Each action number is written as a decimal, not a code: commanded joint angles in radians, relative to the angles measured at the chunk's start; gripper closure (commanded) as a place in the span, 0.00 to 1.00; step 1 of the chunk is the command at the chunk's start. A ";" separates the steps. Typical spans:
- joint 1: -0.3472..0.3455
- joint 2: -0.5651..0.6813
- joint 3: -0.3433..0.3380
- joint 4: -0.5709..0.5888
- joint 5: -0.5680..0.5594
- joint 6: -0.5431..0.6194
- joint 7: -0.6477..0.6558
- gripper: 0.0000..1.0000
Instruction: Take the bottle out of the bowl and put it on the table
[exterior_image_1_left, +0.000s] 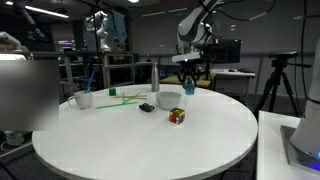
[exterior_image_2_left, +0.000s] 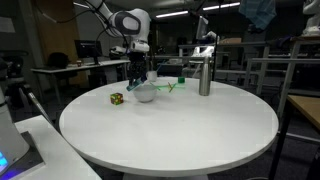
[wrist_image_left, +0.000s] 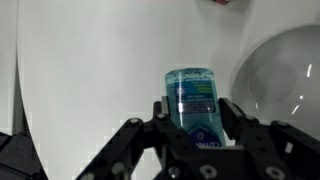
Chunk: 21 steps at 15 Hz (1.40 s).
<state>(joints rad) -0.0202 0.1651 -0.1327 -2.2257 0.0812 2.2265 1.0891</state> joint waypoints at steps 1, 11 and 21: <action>-0.010 -0.052 -0.008 -0.041 -0.042 -0.019 0.047 0.72; -0.020 -0.077 -0.025 -0.083 -0.089 -0.019 0.100 0.72; -0.023 -0.086 -0.018 -0.091 -0.095 -0.018 0.100 0.72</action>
<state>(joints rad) -0.0301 0.1182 -0.1598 -2.2959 0.0031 2.2265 1.1698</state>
